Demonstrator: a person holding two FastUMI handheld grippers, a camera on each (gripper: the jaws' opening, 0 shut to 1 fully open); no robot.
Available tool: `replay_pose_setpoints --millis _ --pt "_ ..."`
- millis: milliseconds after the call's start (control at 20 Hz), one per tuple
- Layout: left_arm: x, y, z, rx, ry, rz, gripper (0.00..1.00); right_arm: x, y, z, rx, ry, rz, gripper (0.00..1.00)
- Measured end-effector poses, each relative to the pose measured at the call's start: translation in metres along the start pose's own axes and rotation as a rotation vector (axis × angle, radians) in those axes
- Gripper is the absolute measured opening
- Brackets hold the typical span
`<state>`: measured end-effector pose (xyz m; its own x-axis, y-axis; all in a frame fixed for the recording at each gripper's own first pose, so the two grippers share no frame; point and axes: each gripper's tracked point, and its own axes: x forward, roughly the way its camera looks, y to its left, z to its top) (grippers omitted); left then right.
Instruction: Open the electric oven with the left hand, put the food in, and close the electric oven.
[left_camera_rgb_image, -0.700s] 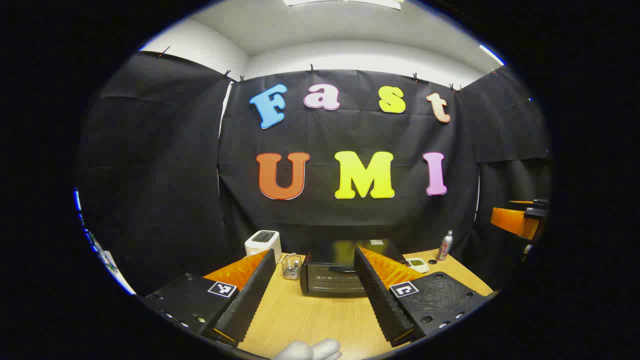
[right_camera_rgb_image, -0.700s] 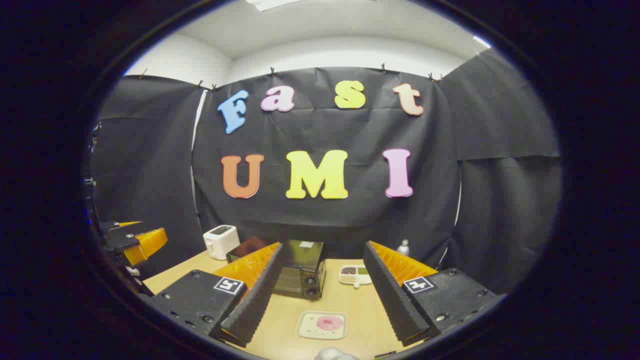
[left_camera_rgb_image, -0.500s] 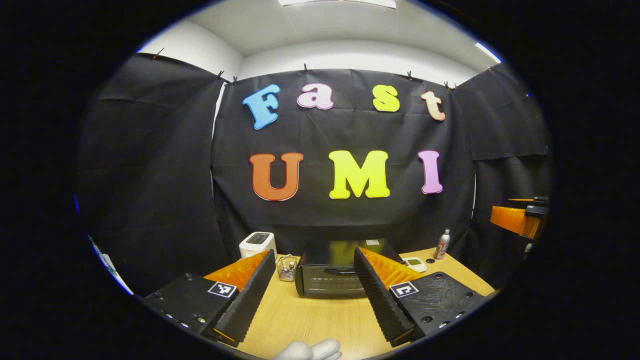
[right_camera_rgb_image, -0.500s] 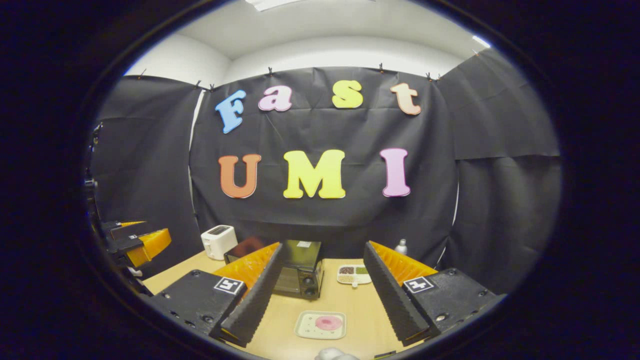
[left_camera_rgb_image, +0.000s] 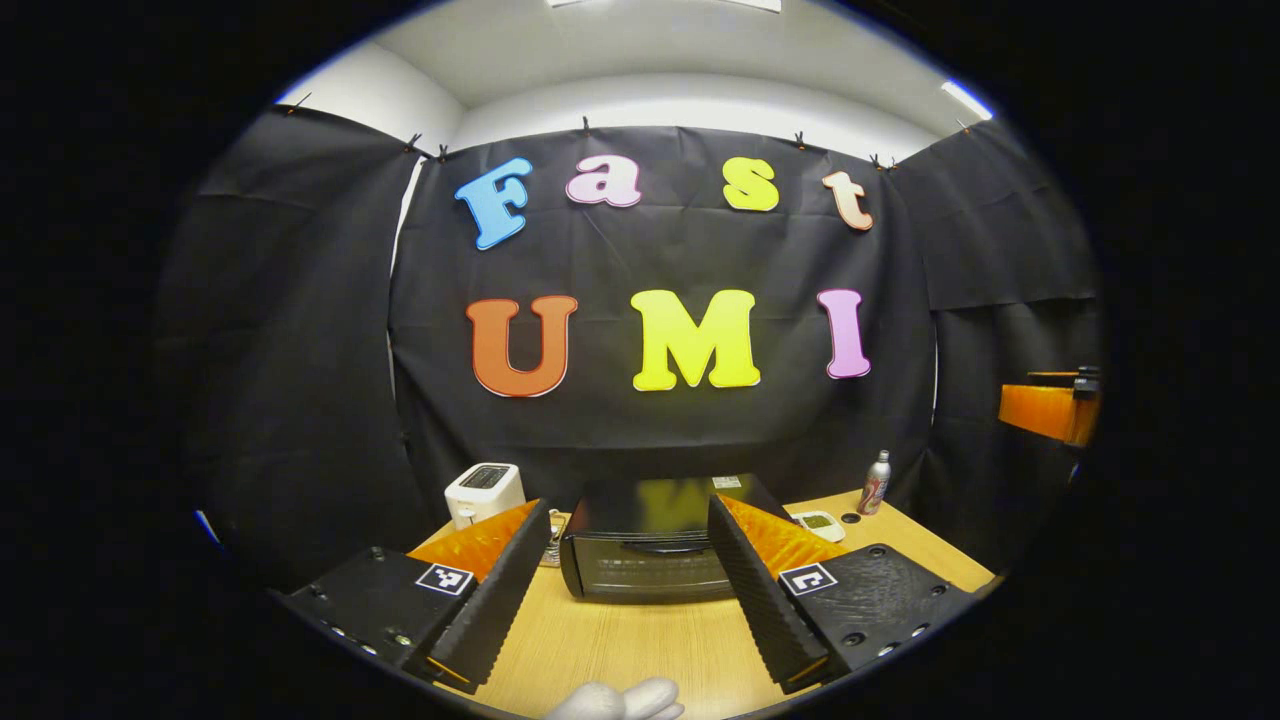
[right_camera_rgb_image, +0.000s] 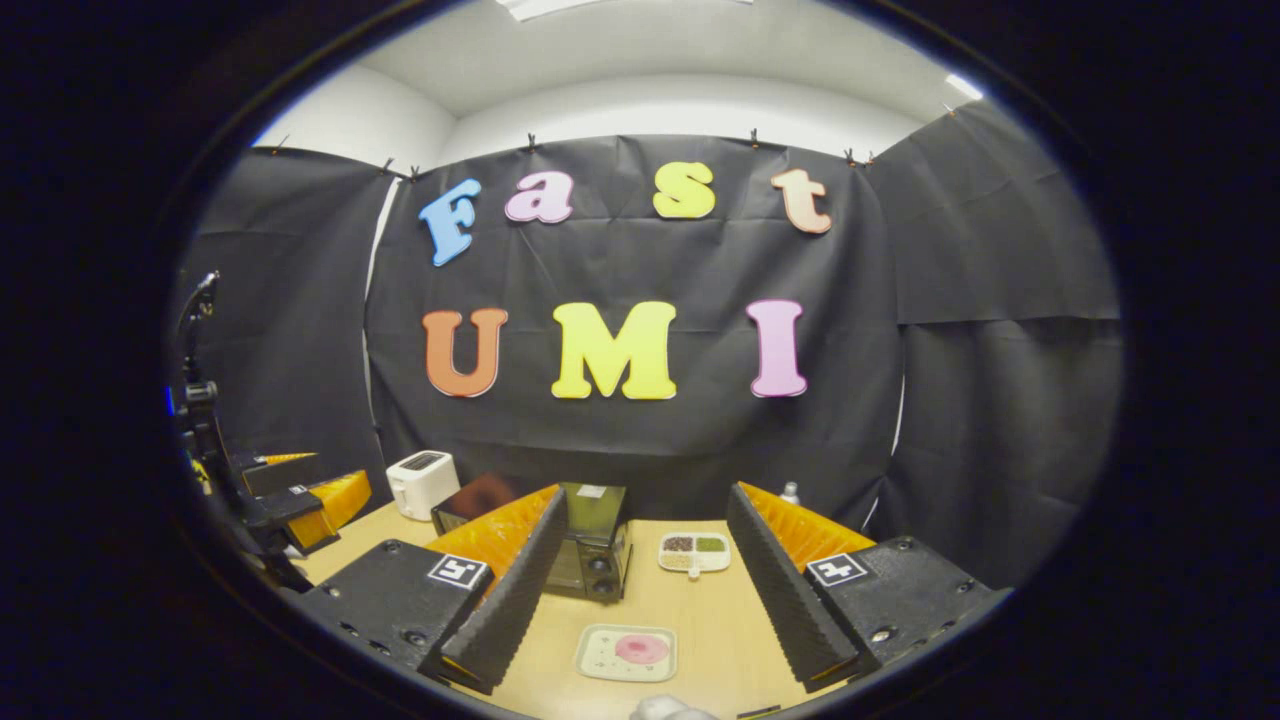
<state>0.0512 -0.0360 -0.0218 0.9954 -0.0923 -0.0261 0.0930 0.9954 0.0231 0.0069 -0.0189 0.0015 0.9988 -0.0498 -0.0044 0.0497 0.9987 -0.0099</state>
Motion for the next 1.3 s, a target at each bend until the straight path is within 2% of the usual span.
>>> replay_pose_setpoints --millis 50,250,300,350,750,900,950,1000,1050,1300 --pt "0.006 -0.003 -0.004 -0.001 0.001 -0.011 0.95 -0.001 -0.002 -0.001 -0.002 0.003 -0.004 0.96" --pt "0.04 -0.023 -0.026 -0.032 0.006 -0.053 0.95 -0.002 -0.01 0.002 -0.022 0.01 -0.023 0.96" --pt "0.051 -0.028 -0.033 -0.033 0.015 -0.061 0.95 -0.003 -0.014 0.003 -0.024 0.011 -0.029 1.0" --pt "0.065 -0.033 -0.041 -0.041 0.019 -0.074 0.95 -0.003 -0.016 0.004 -0.027 0.014 -0.037 0.96" --pt "0.158 -0.041 -0.104 0.006 0.098 -0.066 0.95 -0.026 -0.049 -0.005 -0.072 0.057 -0.147 0.96" --pt "0.173 -0.043 -0.131 -0.002 0.164 -0.071 0.96 -0.035 -0.059 -0.009 -0.054 0.072 -0.186 0.96" --pt "0.177 -0.043 -0.141 -0.005 0.193 -0.07 0.87 -0.036 -0.062 -0.011 -0.051 0.074 -0.196 0.96" --pt "0.176 -0.042 -0.147 -0.012 0.206 -0.065 0.96 -0.039 -0.065 -0.011 -0.049 0.075 -0.208 0.96" --pt "0.18 -0.042 -0.139 0.006 0.164 -0.068 0.96 -0.041 -0.068 -0.013 -0.046 0.078 -0.214 0.96" --pt "0.186 -0.042 -0.145 0.001 0.206 -0.086 0.97 -0.044 -0.068 -0.013 -0.036 0.085 -0.218 0.96"
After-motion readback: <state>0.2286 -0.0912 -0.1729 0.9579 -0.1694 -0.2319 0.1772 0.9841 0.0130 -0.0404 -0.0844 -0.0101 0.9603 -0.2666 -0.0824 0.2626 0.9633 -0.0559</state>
